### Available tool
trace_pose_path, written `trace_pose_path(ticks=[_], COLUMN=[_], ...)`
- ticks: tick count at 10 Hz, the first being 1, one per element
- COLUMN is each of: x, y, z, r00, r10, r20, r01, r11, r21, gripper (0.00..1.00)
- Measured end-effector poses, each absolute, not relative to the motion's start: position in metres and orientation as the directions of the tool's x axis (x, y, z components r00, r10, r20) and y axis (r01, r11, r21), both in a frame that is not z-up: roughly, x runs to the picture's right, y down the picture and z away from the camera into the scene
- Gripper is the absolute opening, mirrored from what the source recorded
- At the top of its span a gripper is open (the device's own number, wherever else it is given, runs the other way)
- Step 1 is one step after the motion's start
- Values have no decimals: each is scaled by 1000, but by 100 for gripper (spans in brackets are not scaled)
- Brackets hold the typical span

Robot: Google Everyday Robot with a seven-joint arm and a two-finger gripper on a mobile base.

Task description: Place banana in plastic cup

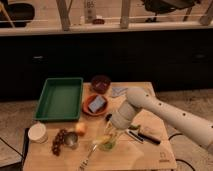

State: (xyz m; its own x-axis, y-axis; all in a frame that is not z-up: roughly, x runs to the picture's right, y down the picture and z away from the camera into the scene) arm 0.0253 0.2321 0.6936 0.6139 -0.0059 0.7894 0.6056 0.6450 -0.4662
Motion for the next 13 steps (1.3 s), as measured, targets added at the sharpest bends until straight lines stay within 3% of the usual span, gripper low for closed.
trace_pose_path(ticks=[13], x=[38], y=[230], z=[700], r00=[591], r10=[6], r20=[807], r01=[616], r11=[643], r21=[-455], gripper=[80])
